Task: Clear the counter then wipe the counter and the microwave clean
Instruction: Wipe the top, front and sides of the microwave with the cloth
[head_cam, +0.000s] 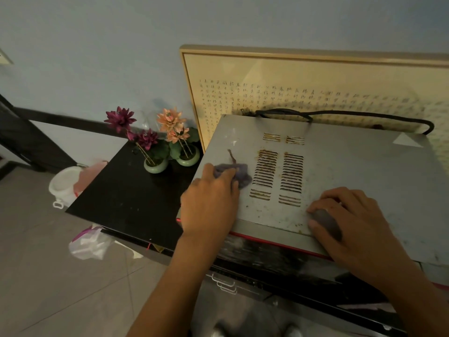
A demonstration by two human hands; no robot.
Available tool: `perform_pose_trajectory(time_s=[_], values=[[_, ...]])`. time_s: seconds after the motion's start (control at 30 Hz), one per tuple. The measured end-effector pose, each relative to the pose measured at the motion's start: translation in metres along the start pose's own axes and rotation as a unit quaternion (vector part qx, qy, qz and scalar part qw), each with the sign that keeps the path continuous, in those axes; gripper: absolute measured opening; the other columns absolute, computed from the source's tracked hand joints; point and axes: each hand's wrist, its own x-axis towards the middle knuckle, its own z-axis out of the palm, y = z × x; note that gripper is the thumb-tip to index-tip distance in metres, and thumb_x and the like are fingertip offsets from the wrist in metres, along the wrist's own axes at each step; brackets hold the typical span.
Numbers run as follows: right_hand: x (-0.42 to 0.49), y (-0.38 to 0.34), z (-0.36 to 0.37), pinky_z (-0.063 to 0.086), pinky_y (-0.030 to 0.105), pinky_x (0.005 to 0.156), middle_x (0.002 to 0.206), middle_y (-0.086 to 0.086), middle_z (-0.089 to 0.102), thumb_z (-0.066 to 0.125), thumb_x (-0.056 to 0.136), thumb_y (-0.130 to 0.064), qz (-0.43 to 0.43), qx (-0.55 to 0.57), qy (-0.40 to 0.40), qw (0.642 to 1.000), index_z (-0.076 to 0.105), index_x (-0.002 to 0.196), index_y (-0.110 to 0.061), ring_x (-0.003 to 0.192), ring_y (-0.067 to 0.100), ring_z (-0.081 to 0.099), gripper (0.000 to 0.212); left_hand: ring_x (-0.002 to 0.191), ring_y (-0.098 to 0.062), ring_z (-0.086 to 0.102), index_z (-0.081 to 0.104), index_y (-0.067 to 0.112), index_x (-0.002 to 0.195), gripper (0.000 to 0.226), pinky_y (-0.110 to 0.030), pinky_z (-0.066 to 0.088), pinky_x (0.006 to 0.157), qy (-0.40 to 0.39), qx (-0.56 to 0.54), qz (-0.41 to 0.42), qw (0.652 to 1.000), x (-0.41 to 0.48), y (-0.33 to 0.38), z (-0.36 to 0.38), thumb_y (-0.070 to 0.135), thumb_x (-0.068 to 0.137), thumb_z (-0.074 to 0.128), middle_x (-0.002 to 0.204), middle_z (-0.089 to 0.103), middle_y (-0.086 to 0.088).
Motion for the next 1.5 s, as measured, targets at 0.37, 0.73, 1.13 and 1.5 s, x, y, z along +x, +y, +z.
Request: perform_pose_trajectory(time_s=[0.37,0.73,1.13,1.5], values=[[-0.001,0.003,0.002,0.033,0.033,0.090,0.115,-0.011,0.049,0.046,0.090,-0.052,0.002,-0.003,-0.007,1.000,0.064,0.107,-0.031,0.106,0.012,0.043,0.033,0.083,-0.016,0.058,0.058,0.040,0.133,0.037,-0.028,0.046,0.066,-0.023,-0.003,0.002,1.000,-0.022,-0.023,-0.011,0.050,0.099,0.050,0.119,0.054,0.003],[-0.001,0.002,0.002,0.032,0.032,0.089,0.115,-0.012,0.048,0.044,0.090,-0.052,0.007,-0.003,-0.008,1.000,0.062,0.106,-0.032,0.106,0.012,0.042,0.032,0.085,-0.019,0.062,0.056,0.048,0.132,0.038,-0.037,0.058,0.069,-0.054,-0.017,0.080,0.995,-0.016,-0.034,-0.012,0.055,0.095,0.047,0.112,0.052,0.005],[-0.002,0.001,0.002,0.034,0.031,0.087,0.112,-0.013,0.050,0.044,0.090,-0.053,0.012,0.003,0.004,1.000,0.063,0.105,-0.033,0.103,0.011,0.045,0.031,0.071,-0.005,0.053,0.065,0.040,0.123,0.034,-0.021,0.048,0.060,-0.012,-0.056,0.159,0.986,-0.025,-0.024,0.000,0.052,0.097,0.048,0.102,0.058,0.006],[-0.005,0.000,0.004,0.034,0.031,0.089,0.116,-0.013,0.049,0.043,0.091,-0.053,0.019,-0.004,-0.004,1.000,0.062,0.107,-0.033,0.106,0.011,0.043,0.032,0.081,-0.027,0.064,0.066,0.034,0.129,0.035,-0.030,0.042,0.061,0.004,-0.014,0.079,0.997,0.023,-0.015,0.005,0.045,0.097,0.057,0.107,0.059,-0.003]])
